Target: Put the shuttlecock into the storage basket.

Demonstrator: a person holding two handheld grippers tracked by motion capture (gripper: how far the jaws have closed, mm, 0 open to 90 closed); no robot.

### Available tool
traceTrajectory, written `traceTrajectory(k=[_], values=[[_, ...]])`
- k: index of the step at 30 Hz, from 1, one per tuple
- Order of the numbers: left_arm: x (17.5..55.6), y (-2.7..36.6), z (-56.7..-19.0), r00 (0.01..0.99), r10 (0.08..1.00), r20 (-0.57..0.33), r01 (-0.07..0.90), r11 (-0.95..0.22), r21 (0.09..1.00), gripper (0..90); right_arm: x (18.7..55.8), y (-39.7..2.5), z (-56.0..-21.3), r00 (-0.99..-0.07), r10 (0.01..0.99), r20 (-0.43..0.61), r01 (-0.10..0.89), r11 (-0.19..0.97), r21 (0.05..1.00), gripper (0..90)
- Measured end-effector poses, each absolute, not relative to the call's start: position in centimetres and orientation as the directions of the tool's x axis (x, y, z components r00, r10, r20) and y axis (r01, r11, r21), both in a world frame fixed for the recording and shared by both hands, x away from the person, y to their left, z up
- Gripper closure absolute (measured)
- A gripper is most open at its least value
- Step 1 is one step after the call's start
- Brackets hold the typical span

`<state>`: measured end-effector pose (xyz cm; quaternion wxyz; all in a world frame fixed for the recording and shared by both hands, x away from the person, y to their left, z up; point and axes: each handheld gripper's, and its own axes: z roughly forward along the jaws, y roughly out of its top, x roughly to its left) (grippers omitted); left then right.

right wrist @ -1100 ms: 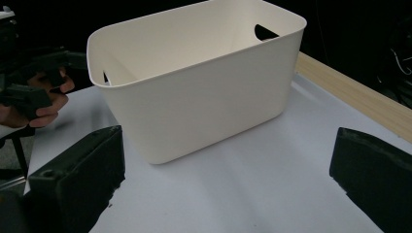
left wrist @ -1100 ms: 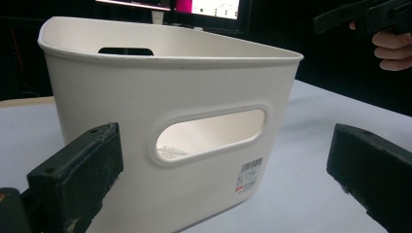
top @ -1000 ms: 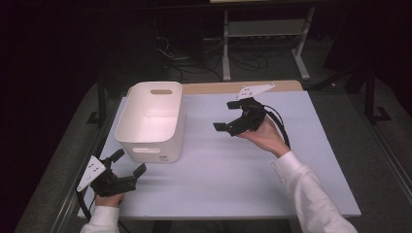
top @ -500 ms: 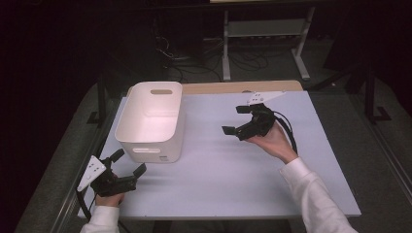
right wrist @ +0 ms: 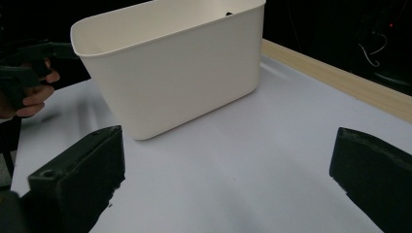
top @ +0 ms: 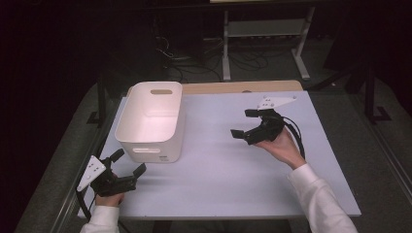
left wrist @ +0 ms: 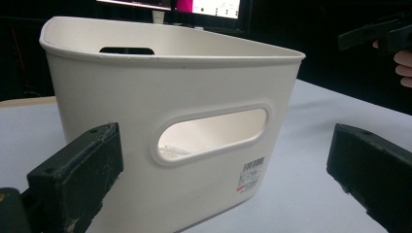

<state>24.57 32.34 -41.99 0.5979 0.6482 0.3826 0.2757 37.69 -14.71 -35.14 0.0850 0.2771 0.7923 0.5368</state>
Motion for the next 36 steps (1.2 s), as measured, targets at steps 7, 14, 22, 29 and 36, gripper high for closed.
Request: traceTrajectory(k=[7, 14, 22, 29, 36], values=[[24.6, 32.3, -42.0, 0.554, 0.827, -0.099, 0.168, 0.005, 0.986, 0.0, 37.0, -15.6, -36.0, -0.827, 0.537, 0.168, 0.351, 0.260, 0.900, 0.0], [24.6, 32.3, -42.0, 0.554, 0.827, -0.099, 0.168, 0.005, 0.986, 0.0, 36.3, -16.1, -36.4, -0.824, 0.541, 0.166, 0.348, 0.253, 0.903, 0.0], [24.6, 32.3, -42.0, 0.556, 0.825, -0.102, 0.166, 0.010, 0.986, 0.0, 35.5, -17.0, -36.8, -0.819, 0.549, 0.166, 0.339, 0.231, 0.912, 0.0], [24.6, 32.3, -42.0, 0.553, 0.827, -0.100, 0.169, 0.006, 0.986, 0.0, 35.0, -18.4, -37.4, -0.805, 0.568, 0.170, 0.344, 0.214, 0.914, 0.0], [24.6, 32.3, -42.0, 0.553, 0.827, -0.098, 0.171, 0.003, 0.985, 0.0, 34.4, -19.3, -37.7, -0.795, 0.583, 0.167, 0.344, 0.206, 0.916, 0.0]])
